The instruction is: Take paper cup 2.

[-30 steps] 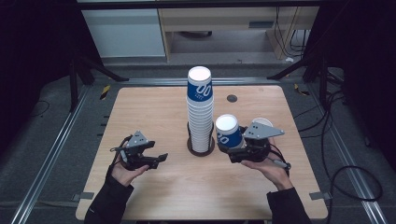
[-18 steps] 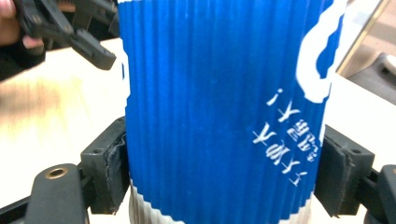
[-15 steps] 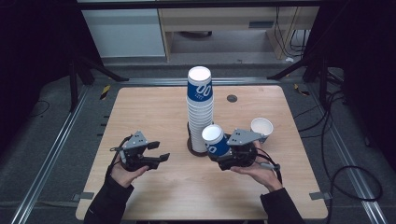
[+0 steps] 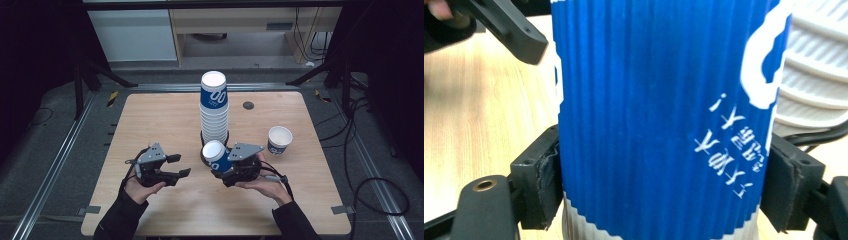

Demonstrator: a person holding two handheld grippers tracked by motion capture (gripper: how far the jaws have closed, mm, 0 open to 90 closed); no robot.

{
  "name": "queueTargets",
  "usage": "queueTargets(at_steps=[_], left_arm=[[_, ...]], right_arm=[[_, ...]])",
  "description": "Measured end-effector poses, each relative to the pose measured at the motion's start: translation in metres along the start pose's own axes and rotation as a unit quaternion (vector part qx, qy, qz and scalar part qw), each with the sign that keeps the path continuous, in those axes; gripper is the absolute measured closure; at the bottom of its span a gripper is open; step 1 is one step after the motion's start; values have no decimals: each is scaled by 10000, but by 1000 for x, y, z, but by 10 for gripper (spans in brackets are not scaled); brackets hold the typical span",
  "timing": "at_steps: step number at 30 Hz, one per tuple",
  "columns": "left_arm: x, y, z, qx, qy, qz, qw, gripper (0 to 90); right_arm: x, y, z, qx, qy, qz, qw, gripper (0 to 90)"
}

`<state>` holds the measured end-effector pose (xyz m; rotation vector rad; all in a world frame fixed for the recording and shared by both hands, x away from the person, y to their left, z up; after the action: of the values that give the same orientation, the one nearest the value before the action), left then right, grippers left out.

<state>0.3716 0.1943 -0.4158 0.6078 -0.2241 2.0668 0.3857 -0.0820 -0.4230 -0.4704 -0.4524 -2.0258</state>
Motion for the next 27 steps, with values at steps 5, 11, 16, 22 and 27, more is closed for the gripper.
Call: queueTargets(at_steps=[5,11,16,22,27], left_arm=[[-1,6,4,-34,-5,-83,10000,330],[-2,8,6,13,-6,-158,9999,314],[-7,12,6,21,-97,-219,9997,303],[-9,16,7,-23,-159,-229,9996,280],[-11,18,7,-29,-169,-243,9996,255]], right_arm=[[-10,-2,-2,97,-155,21,9998,197],[-18,-6,-2,211,-251,39,9995,198],[-27,-12,-1,310,-330,114,9989,198],[-34,-18,0,476,-428,165,9978,197],[-37,-23,1,574,-455,199,9971,197]])
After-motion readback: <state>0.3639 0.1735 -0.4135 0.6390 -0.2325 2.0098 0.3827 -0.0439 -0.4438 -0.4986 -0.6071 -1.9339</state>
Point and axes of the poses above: each handheld gripper's, and its own axes: x roughly backward along the jaws, z roughly out of its top, y roughly to its right, the point moved 1 cm from there along -x, roughly forward along the jaws
